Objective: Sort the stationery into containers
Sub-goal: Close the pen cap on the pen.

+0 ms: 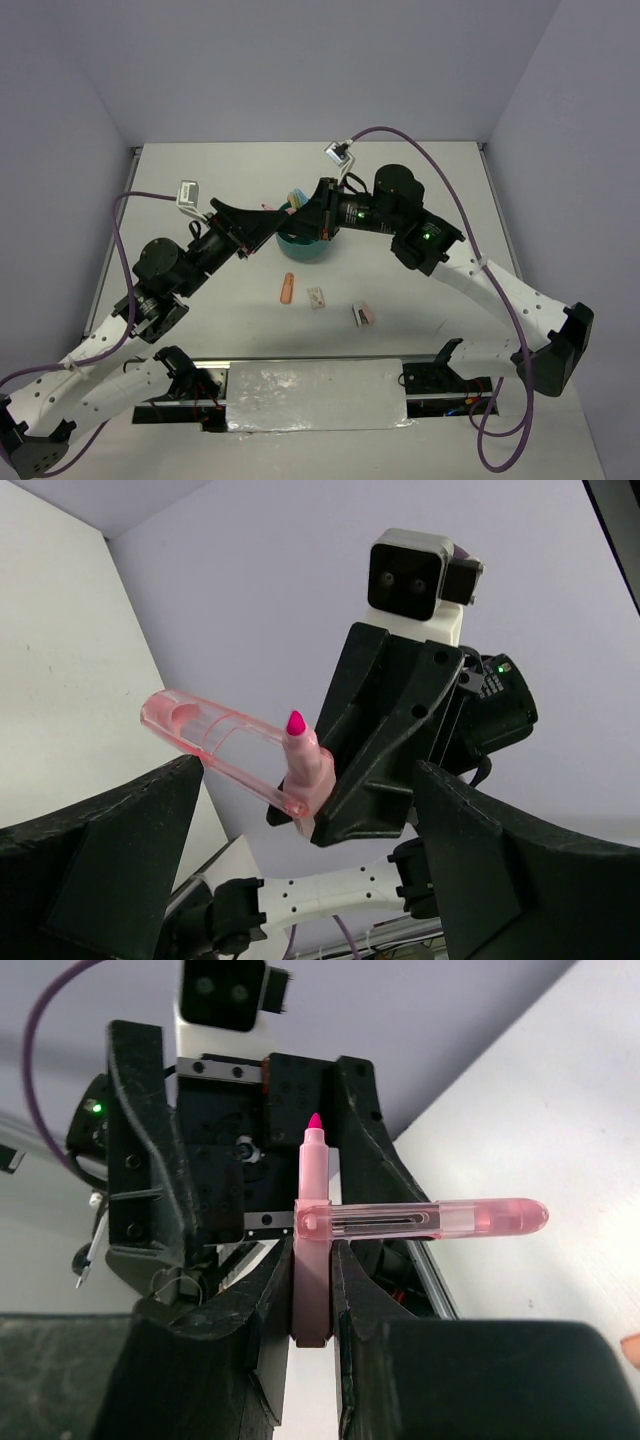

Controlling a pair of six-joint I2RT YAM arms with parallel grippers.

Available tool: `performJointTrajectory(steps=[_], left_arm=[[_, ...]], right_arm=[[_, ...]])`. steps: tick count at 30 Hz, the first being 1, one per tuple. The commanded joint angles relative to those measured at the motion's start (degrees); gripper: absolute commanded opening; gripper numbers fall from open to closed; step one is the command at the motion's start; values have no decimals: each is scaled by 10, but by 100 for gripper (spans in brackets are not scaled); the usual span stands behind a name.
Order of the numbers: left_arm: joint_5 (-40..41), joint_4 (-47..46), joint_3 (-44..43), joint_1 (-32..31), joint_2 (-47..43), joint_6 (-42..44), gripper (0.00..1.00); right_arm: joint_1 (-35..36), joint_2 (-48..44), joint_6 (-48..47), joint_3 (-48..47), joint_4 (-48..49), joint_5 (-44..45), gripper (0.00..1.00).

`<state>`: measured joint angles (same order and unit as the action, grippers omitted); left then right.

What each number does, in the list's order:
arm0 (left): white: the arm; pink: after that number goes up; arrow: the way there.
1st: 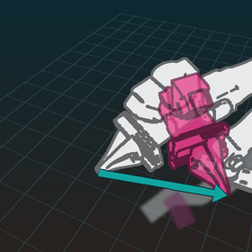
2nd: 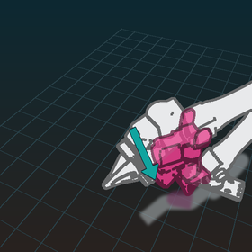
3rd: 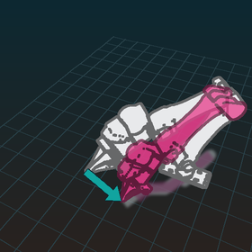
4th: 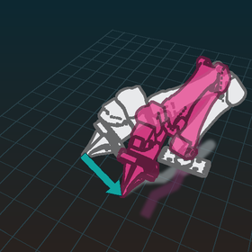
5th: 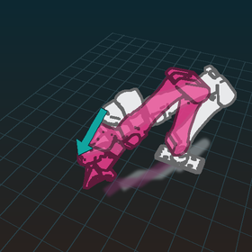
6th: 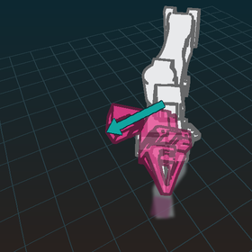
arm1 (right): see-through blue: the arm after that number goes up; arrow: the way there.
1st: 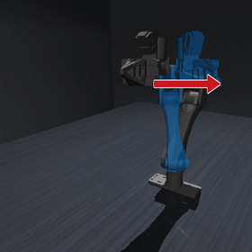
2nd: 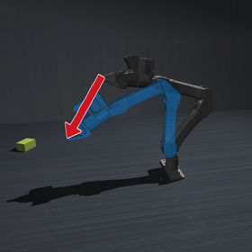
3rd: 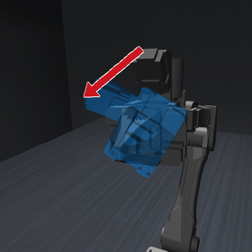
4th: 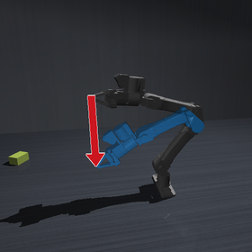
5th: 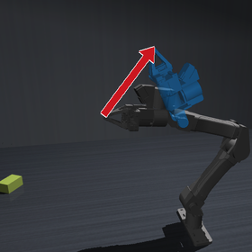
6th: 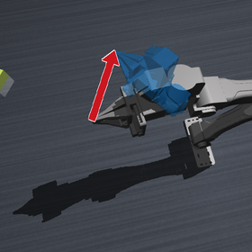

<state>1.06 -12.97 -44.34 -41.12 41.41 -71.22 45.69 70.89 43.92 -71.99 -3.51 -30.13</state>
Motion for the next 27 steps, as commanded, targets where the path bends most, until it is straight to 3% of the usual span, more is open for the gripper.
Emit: performJointTrajectory(steps=[1,7,19,27], left_arm=[[16,-44,1,-2,0,-19,99],[6,-66,1,-2,10,-37,99],[46,-90,-8,-1,9,-21,99],[101,-40,-34,-1,-12,35,95]], right_arm=[[5,-21,20,13,102,-56,0],[9,-11,-2,-10,67,-46,0],[34,11,16,-4,111,-63,0],[39,-12,21,12,103,-69,0]])
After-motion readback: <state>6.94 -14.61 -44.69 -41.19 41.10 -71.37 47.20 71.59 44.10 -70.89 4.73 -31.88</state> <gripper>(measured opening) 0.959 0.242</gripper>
